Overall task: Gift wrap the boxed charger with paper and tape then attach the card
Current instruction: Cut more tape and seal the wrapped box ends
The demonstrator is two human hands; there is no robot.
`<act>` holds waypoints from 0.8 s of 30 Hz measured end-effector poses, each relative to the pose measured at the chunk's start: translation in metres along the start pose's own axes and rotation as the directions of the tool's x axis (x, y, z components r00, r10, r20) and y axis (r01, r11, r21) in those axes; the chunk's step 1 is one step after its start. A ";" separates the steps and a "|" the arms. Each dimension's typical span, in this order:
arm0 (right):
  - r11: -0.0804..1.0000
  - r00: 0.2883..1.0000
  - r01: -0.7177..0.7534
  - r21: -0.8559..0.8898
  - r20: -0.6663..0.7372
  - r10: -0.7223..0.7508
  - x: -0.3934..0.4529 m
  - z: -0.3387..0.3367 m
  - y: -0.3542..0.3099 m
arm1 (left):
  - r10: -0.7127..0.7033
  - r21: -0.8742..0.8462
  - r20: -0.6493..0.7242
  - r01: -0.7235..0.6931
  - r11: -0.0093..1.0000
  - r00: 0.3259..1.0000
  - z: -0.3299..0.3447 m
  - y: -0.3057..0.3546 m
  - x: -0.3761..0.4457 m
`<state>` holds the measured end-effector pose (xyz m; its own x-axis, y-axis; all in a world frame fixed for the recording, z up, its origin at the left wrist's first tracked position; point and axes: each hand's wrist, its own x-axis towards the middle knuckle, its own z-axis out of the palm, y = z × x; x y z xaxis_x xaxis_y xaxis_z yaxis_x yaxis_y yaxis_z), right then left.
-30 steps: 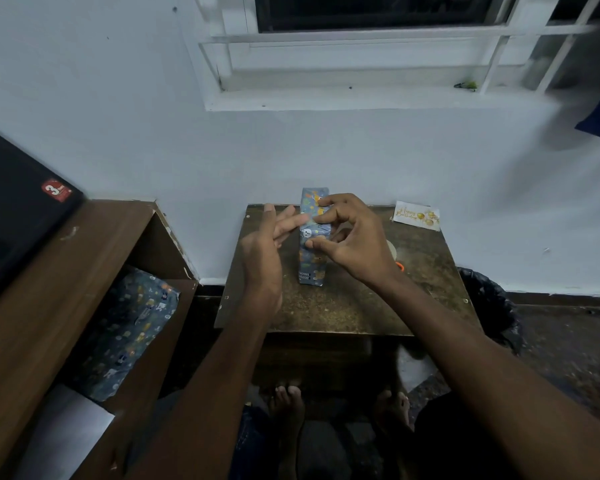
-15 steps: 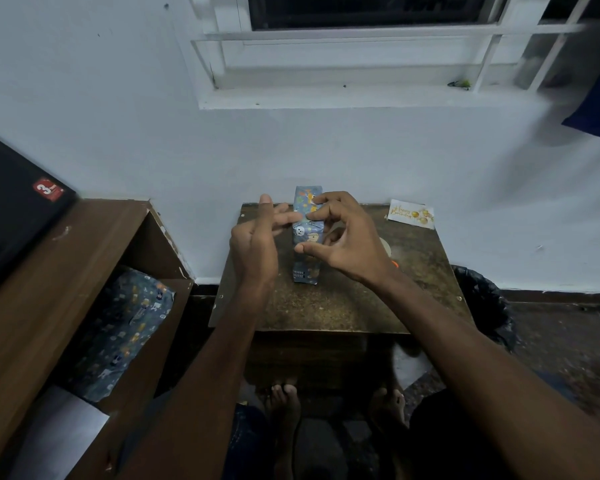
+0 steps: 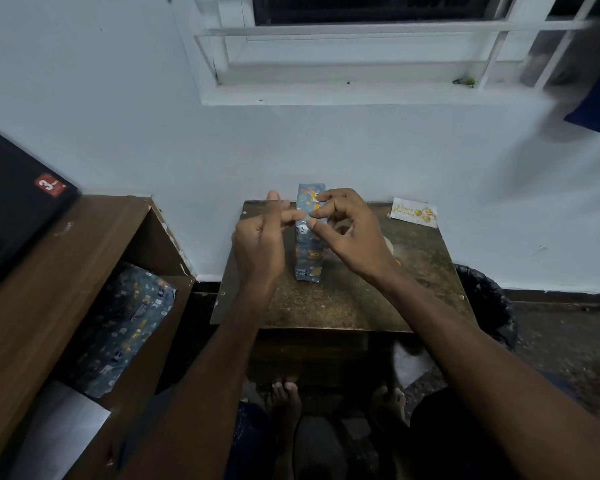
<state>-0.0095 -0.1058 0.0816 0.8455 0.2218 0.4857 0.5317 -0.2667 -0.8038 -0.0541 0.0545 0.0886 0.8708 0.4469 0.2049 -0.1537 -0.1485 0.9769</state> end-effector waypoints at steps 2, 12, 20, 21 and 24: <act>1.000 1.000 0.017 -0.017 -0.001 -0.017 -0.001 -0.001 -0.002 | 0.003 0.010 -0.005 -0.003 1.000 1.000 0.001 -0.001 0.000; 0.971 0.986 0.146 -0.192 -0.048 -0.158 -0.005 -0.003 -0.006 | 0.013 0.033 -0.009 -0.012 0.999 1.000 0.002 0.001 0.000; 0.929 0.969 0.229 -0.292 -0.024 -0.247 -0.006 -0.001 -0.004 | 0.015 0.016 -0.035 -0.015 1.000 0.999 0.002 -0.001 0.000; 0.921 0.965 0.245 -0.303 -0.012 -0.261 -0.006 -0.001 -0.003 | 0.017 0.026 -0.038 -0.016 1.000 0.999 0.002 -0.001 0.000; 0.890 0.955 0.287 -0.354 0.031 -0.295 -0.007 0.001 -0.002 | 0.045 0.062 -0.037 -0.043 0.997 0.998 0.001 0.000 -0.002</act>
<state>-0.0165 -0.1053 0.0798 0.6491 0.3200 0.6902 0.7329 -0.5060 -0.4547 -0.0555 0.0521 0.0881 0.8451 0.4722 0.2508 -0.1613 -0.2219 0.9616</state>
